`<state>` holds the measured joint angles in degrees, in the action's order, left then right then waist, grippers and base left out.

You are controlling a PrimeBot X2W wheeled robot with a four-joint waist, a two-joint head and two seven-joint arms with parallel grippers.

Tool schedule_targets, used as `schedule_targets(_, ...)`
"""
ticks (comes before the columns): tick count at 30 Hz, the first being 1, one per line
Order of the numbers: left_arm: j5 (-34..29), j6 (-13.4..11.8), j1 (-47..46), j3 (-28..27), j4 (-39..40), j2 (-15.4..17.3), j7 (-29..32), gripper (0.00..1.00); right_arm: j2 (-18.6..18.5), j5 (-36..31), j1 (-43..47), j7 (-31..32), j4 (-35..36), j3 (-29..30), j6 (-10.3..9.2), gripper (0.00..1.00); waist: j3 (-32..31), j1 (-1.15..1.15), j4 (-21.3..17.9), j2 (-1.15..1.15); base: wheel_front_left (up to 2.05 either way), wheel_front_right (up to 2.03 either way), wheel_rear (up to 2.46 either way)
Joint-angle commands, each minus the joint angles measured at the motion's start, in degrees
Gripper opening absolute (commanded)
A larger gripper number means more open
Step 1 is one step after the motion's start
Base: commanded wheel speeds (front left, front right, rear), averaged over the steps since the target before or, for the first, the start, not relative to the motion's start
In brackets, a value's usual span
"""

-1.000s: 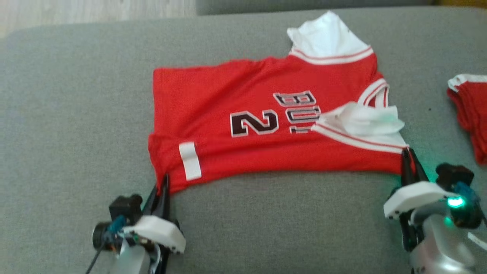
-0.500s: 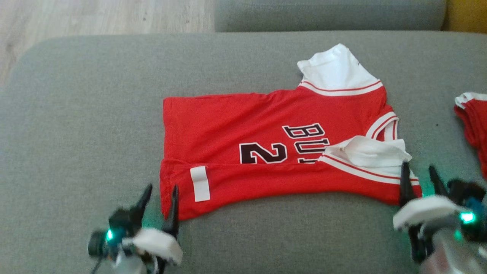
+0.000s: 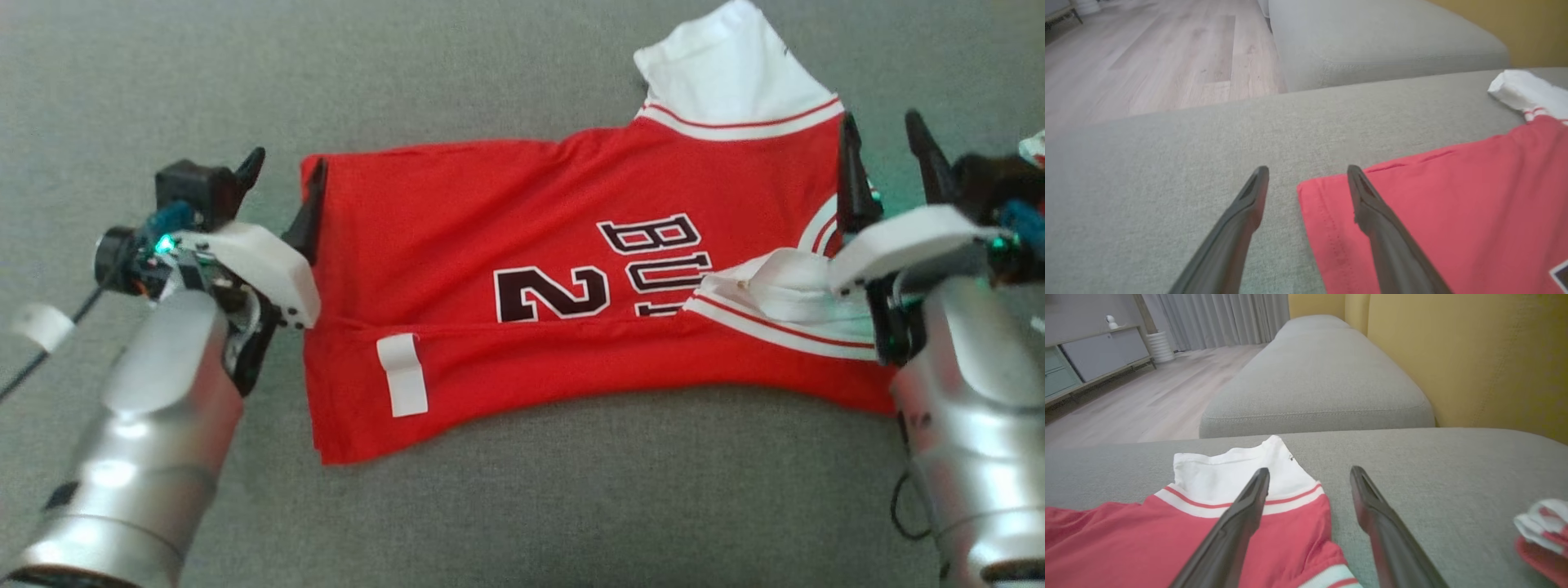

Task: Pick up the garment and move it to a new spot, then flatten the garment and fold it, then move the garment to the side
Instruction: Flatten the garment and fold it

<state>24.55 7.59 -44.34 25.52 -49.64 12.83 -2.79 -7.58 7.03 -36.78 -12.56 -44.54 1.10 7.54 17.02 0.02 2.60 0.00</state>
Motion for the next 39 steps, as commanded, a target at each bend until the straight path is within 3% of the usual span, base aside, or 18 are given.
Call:
schedule_targets(1,2.32,-0.11,-2.93,0.23,0.85,3.48,0.91,1.00,-0.32,-0.18,-2.41,-0.11,0.92,-1.95,-0.05,1.00,2.12,-0.02,-0.57,0.00,0.00,0.00,0.00)
schedule_targets(7,9.33,-0.11,-5.68,4.94,-0.08,5.36,1.70,1.00,-0.93,-0.30,-6.55,-0.21,-0.65,-4.66,-0.05,1.00,4.58,-0.02,-0.76,0.00,0.00,0.00,0.00)
schedule_targets(16,19.92,-0.10,-7.71,12.63,0.67,5.02,2.07,1.00,-3.43,-1.52,-15.65,4.09,-4.52,-9.90,-0.05,1.00,7.98,-0.02,-0.09,0.00,0.00,0.00,0.00)
schedule_targets(17,20.55,-0.10,-8.11,13.46,0.67,5.15,1.79,0.93,-3.75,-1.60,-16.81,5.30,-5.29,-10.44,-0.05,1.00,8.29,-0.02,0.17,0.00,0.00,0.00,0.00)
schedule_targets(18,21.12,-0.10,-8.49,14.28,0.63,5.23,1.47,0.43,-4.10,-1.65,-17.97,6.42,-6.07,-10.86,-0.05,1.00,8.59,-0.02,0.46,0.00,0.00,0.00,0.00)
schedule_targets(19,21.32,-0.10,-9.01,15.01,0.41,5.46,0.77,0.00,-4.53,-1.95,-19.15,7.64,-6.91,-11.56,-0.05,1.00,8.90,-0.02,0.79,0.00,0.00,0.00,0.00)
schedule_targets(26,22.39,-0.10,-13.21,19.56,-0.33,4.82,-6.90,0.00,-7.05,-2.53,-27.92,17.22,-13.39,-13.45,-0.05,1.00,11.65,-0.02,4.97,0.00,0.00,0.00,0.00)
schedule_targets(39,26.26,-0.10,-16.09,26.22,0.43,2.34,-11.06,0.00,-9.03,-2.87,-34.49,20.99,-20.43,-12.22,-0.05,1.00,14.24,-0.02,9.79,0.00,0.00,0.00,0.00)
